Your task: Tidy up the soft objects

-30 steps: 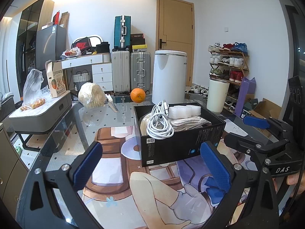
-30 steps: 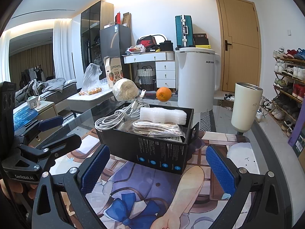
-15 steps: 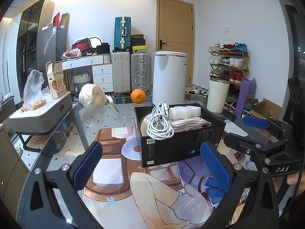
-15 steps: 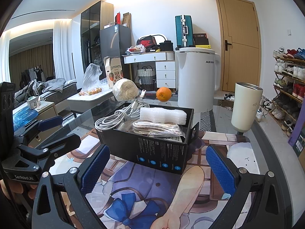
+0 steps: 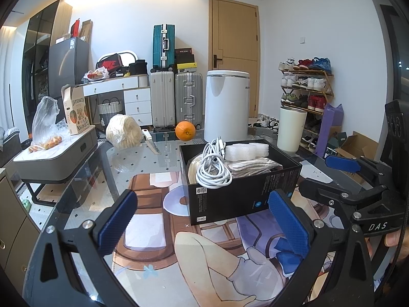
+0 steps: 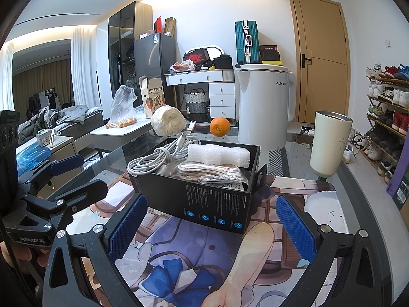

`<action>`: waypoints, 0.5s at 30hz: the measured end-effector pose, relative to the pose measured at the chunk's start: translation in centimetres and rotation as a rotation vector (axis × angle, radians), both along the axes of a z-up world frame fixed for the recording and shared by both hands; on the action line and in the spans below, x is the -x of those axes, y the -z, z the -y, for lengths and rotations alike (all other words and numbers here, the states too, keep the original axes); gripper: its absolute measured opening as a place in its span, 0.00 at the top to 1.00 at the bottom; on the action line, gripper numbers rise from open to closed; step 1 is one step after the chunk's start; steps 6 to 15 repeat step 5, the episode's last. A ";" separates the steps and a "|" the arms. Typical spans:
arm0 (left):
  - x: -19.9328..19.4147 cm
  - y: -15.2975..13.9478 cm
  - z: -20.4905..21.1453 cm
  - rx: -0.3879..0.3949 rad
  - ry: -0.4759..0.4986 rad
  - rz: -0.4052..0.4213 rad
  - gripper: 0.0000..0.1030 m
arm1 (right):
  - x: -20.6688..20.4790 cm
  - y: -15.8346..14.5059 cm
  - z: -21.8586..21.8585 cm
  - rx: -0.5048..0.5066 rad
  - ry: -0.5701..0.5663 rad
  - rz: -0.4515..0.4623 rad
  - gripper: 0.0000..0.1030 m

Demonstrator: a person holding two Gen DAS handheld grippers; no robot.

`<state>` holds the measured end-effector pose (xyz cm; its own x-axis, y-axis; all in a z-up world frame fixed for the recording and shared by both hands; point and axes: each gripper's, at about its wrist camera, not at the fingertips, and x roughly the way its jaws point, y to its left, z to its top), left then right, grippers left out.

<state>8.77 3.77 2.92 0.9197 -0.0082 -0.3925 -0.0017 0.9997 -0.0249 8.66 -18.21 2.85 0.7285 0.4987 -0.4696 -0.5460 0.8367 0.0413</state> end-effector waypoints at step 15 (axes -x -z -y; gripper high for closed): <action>0.0 -0.1 0.0 -0.005 -0.003 0.005 0.00 | 0.0 0.0 0.0 -0.001 0.000 0.000 0.01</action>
